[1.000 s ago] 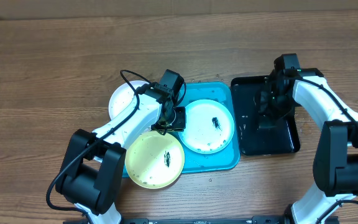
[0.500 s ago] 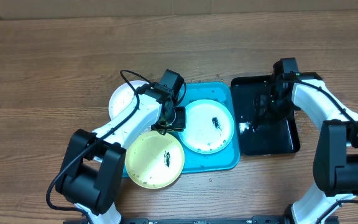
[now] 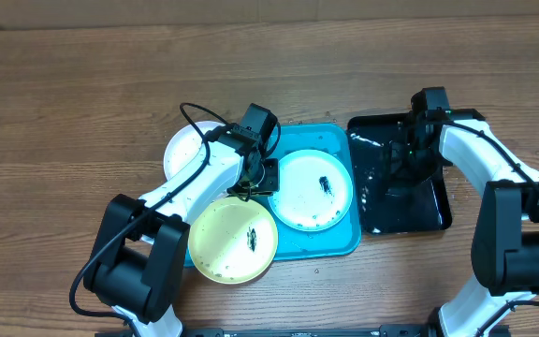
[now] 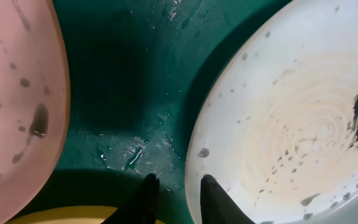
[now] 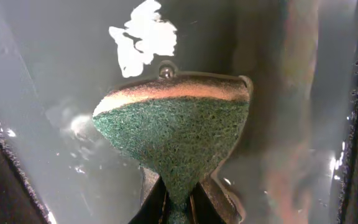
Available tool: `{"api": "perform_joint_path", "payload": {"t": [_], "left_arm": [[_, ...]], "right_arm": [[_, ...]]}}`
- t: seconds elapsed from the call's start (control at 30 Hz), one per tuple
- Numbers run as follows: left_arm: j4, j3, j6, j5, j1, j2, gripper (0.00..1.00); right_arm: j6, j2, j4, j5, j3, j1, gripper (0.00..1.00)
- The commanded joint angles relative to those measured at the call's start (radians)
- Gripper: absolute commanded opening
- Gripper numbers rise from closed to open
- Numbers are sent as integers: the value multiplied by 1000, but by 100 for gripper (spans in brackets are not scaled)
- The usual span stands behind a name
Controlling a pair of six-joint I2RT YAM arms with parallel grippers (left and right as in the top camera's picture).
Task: Clean dirty plates on tray and stack at the side
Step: 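Hold the light-blue plate rim with the left gripper and lift sponge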
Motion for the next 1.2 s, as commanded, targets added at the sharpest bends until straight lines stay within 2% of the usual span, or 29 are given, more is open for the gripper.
{"api": "perform_joint_path", "payload": {"t": [0.0,0.27,0.37,0.6,0.87,1.0,1.17], "left_arm": [[3,2,-7,-16,-7,13,24],[13,2,-7,-16,-8,31,22],[13,2,-7,-16,-8,40,19],[26,2,-6,-16,-7,44,4],[75,2,9,-45,1,44,4],[73,2,7,-42,-2,45,14],[40,2,1,-43,-14,45,12]], "right_arm": [[1,-4,0,-8,6,5,4],[1,-4,0,-8,6,5,4],[1,-4,0,-8,6,5,4],[1,-4,12,-8,10,5,4],[1,-5,-163,-27,193,5,4],[1,-4,-185,-27,185,5,4],[1,-4,-180,-27,164,5,4]]}}
